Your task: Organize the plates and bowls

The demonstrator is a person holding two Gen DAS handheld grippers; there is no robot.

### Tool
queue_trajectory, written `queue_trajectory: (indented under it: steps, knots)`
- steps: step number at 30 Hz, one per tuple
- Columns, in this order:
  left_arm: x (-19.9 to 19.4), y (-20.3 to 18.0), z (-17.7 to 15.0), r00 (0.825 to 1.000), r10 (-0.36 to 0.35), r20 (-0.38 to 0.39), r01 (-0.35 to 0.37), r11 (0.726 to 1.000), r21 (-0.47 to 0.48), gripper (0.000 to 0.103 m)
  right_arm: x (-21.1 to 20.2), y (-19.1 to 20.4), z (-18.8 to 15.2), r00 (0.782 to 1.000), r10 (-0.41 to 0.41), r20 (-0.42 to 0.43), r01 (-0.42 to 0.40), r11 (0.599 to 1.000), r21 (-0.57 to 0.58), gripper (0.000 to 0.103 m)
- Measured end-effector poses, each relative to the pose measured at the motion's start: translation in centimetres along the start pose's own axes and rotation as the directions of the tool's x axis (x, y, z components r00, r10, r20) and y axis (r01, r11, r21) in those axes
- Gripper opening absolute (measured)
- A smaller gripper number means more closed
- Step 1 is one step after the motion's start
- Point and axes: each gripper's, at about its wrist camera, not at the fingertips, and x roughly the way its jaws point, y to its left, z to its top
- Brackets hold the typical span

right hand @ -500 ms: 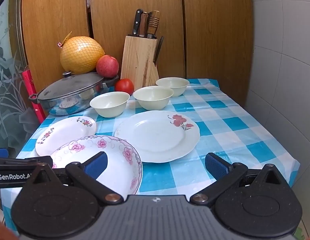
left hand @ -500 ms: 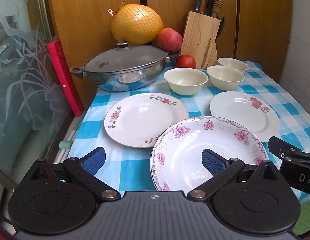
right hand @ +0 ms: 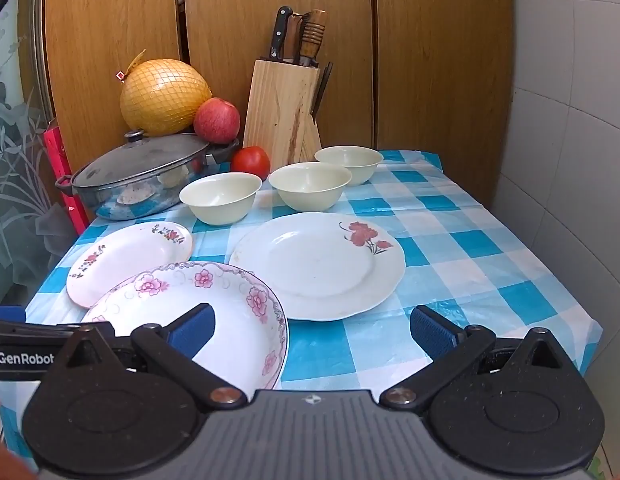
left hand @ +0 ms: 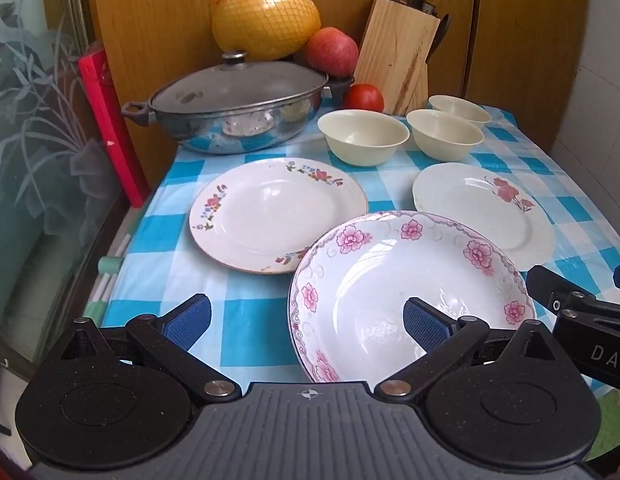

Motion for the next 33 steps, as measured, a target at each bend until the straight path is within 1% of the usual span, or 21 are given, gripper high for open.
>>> queue_trajectory:
  steps: [7, 33]
  knots:
    - [0.22, 0.18, -0.06, 0.999, -0.035, -0.027, 0.035, 0.999, -0.02, 0.103, -0.07, -0.12, 0.0, 1.0, 0.0, 0.005, 0.0, 1.0, 0.006, 0.102]
    - [0.66, 0.17, -0.01, 0.998, -0.039, -0.05, 0.038, 0.999, -0.027, 0.103, 0.3, -0.06, -0.12, 1.0, -0.007, -0.012, 0.007, 1.0, -0.004, 0.102]
